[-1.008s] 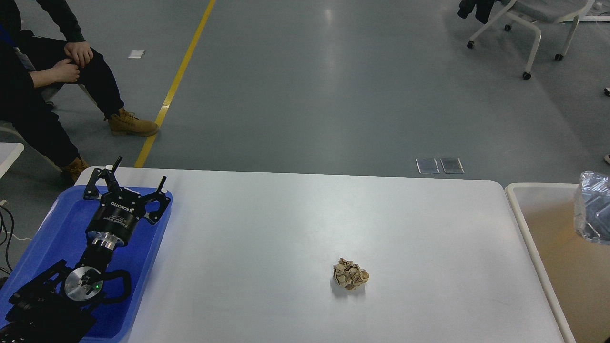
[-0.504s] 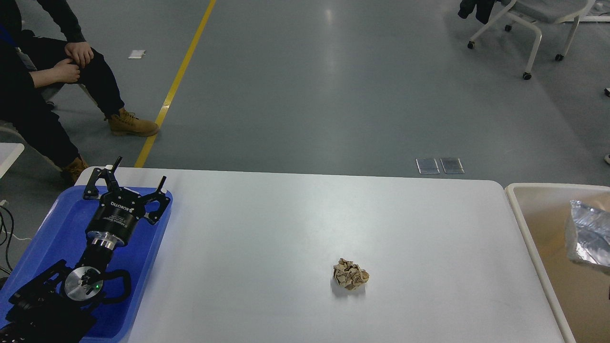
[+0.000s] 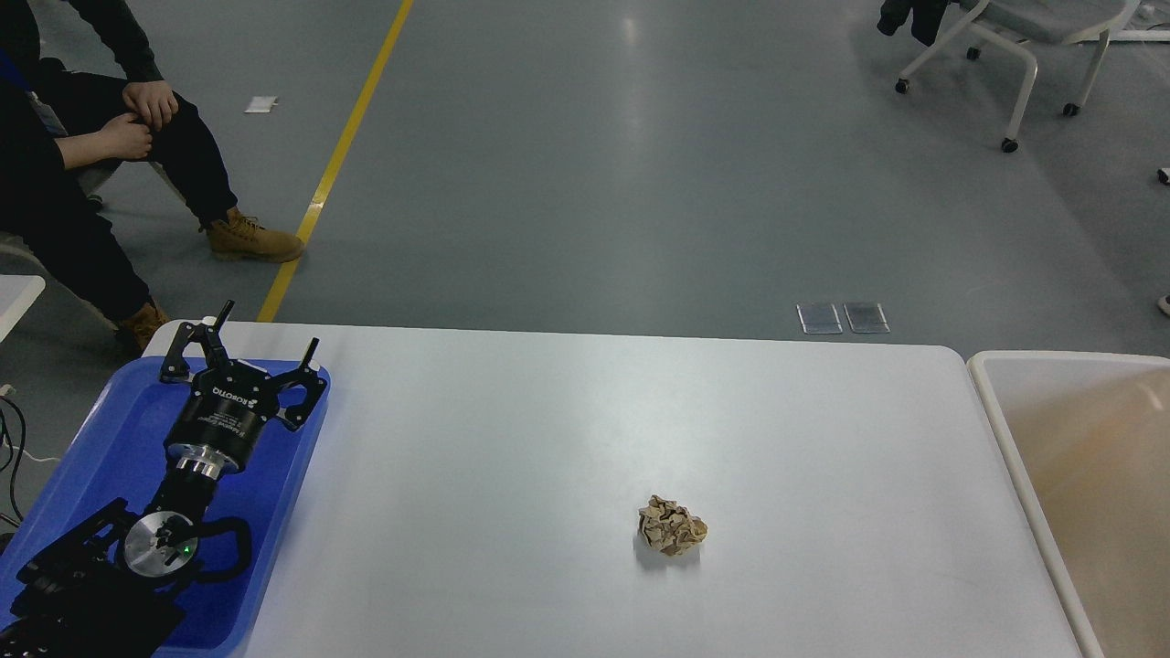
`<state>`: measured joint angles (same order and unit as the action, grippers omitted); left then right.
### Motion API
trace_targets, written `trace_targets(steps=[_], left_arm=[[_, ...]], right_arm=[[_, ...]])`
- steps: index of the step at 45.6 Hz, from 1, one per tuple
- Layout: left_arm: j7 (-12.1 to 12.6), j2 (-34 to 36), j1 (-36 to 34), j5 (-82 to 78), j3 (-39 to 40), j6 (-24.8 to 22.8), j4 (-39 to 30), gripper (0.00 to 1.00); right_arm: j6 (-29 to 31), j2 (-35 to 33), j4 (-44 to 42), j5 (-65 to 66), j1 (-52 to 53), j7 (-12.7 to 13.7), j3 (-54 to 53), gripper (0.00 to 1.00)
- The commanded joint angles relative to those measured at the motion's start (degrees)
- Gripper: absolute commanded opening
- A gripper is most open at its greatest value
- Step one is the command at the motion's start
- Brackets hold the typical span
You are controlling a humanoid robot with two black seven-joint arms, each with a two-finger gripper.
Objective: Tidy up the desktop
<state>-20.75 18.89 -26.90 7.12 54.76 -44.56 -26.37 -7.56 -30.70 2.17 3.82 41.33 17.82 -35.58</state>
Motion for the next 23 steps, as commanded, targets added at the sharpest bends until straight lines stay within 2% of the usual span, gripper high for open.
trace_targets(steps=[1, 8, 18, 23], left_arm=[[0.0, 0.0, 0.0, 0.0, 0.0, 0.0, 0.0, 0.99], [0.0, 0.0, -0.1, 0.0, 0.0, 0.0, 0.0, 0.99], [0.0, 0.0, -0.1, 0.0, 0.0, 0.0, 0.0, 0.99], [0.0, 0.0, -0.1, 0.0, 0.0, 0.0, 0.0, 0.99]], right_arm=[[0.9, -3.1, 1.5, 0.2, 8.0, 0.1, 8.3, 1.00], [1.0, -5.2, 5.6, 0.2, 16.1, 0.1, 17.3, 1.00], [0.1, -10.5, 20.0, 1.1, 25.1, 0.0, 28.4, 1.00], [-0.1, -10.9, 23.8, 2.1, 29.8, 0.0, 34.3, 1.00]])
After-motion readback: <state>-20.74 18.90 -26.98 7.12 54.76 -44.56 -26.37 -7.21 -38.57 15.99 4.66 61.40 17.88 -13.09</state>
